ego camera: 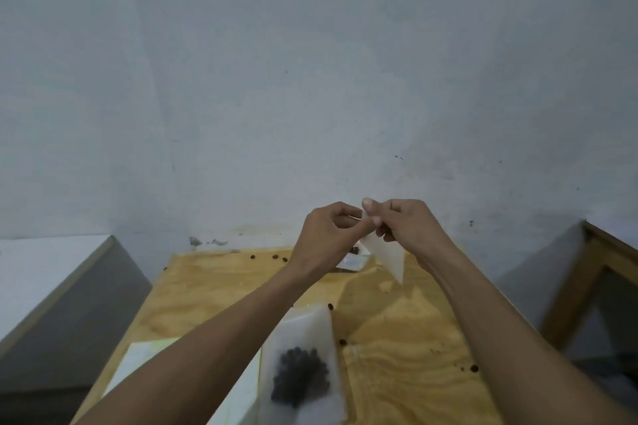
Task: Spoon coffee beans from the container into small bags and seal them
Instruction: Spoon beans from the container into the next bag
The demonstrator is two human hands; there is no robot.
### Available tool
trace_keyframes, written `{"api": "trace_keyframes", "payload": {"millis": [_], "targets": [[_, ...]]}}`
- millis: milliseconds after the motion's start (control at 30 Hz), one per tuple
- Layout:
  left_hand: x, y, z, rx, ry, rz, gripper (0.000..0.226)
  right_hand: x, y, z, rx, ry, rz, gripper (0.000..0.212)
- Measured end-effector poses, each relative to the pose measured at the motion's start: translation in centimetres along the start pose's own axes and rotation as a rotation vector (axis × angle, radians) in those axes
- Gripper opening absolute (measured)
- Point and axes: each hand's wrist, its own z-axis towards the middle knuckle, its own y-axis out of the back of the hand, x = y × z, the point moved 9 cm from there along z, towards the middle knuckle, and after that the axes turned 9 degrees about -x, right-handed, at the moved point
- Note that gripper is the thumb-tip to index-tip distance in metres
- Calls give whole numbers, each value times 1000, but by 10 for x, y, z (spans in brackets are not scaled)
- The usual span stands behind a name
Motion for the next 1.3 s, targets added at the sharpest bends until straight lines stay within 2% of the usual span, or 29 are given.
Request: {"api": "trace_keyframes", "payload": {"millis": [100,300,467,600,667,733,800,833,933,1000,1033,1100,1200,1300], "targets": [[3,-1,6,47,21,2,24,3,-5,-2,58,68,-47,44],[5,1,9,30,77,3,21,-1,-6,-1,110,111,-46,49],[12,4,10,-160,116,-24,24,1,-14,-5,141,144,-49,27],[18,15,13,-368,114,73,31,-7,-17,-4,2,141,-184,33],[15,19,12,-422,103,114,30,-4,-16,-5,-71,121,-197,35],[9,15,12,-342,63,97,25,-5,-10,-2,-113,52,-98,37],[1,11,12,-162,-27,150,19,-9,-9,0,-62,2,21,32],[-1,9,11,-37,-62,203,34,-10,-10,-1,-7,-15,61,30],[2,4,9,287,-128,439,113,-9,-15,-5,122,-5,32,41],[4,0,10,391,-238,606,136,-6,-22,-7,171,33,-13,44],[5,-2,11,409,-275,655,135,-5,-23,-7,177,52,-39,44],[8,-4,14,375,-325,700,120,-8,-24,-8,158,65,-115,41],[12,-3,14,280,-382,780,102,-25,-18,0,44,13,-207,39],[11,0,13,204,-490,889,97,-14,-8,-3,-126,99,-388,14]]}}
